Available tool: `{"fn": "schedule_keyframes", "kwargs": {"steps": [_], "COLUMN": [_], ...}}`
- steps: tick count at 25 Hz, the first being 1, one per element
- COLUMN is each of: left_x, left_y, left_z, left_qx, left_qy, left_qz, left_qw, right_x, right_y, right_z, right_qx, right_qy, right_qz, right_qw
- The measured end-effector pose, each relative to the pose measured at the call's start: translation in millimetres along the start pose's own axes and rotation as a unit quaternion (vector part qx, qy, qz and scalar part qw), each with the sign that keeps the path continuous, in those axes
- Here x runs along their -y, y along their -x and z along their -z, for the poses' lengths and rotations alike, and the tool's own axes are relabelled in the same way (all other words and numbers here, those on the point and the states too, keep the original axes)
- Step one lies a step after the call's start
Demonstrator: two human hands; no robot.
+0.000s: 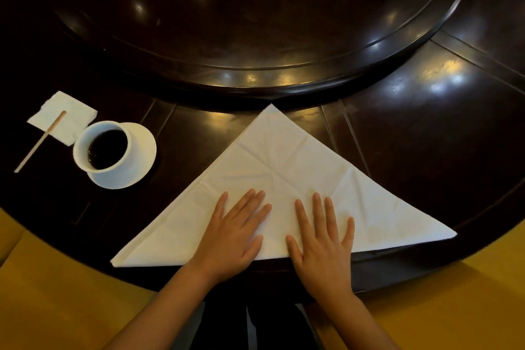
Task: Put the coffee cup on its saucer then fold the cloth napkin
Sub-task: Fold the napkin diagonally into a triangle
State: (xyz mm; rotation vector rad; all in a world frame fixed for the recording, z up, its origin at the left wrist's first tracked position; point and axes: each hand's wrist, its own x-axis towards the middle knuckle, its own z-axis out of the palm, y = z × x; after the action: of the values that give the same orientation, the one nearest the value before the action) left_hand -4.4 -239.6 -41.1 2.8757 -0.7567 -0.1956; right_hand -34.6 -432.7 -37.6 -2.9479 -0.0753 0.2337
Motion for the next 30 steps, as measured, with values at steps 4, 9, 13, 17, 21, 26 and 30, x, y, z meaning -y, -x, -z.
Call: {"fn": "schedule_keyframes", "kwargs": {"steps": [4, 9, 13, 17, 21, 26, 30], "left_x": [-37, -38, -37, -37, -37, -38, -45], "left_y": [-16, -19, -21, -20, -20, -20, -22], "left_z": [-6, -14, -15, -13, -12, -13, -16], "left_qx": [-0.004, 0.011, 0.014, 0.018, 0.018, 0.01, 0.014], "left_qy": [-0.023, -0.042, -0.035, -0.024, -0.025, -0.029, -0.036], "left_qz": [0.138, 0.161, 0.168, 0.16, 0.161, 0.165, 0.192], "left_qw": [0.99, 0.986, 0.985, 0.987, 0.986, 0.986, 0.981], "right_x": [17, -23, -80, -141, -196, -167, -57], "right_y": [-12, -16, -16, -18, -15, -16, -29], "right_z": [-4, -4, 9, 21, 35, 44, 23], "right_qx": [0.002, 0.014, 0.006, 0.019, 0.032, -0.016, -0.008], "right_qy": [-0.008, 0.016, 0.039, 0.066, 0.077, 0.074, 0.025], "right_qz": [0.03, 0.074, 0.051, 0.018, -0.051, -0.119, 0.084], "right_qw": [1.0, 0.997, 0.998, 0.998, 0.995, 0.99, 0.996]}}
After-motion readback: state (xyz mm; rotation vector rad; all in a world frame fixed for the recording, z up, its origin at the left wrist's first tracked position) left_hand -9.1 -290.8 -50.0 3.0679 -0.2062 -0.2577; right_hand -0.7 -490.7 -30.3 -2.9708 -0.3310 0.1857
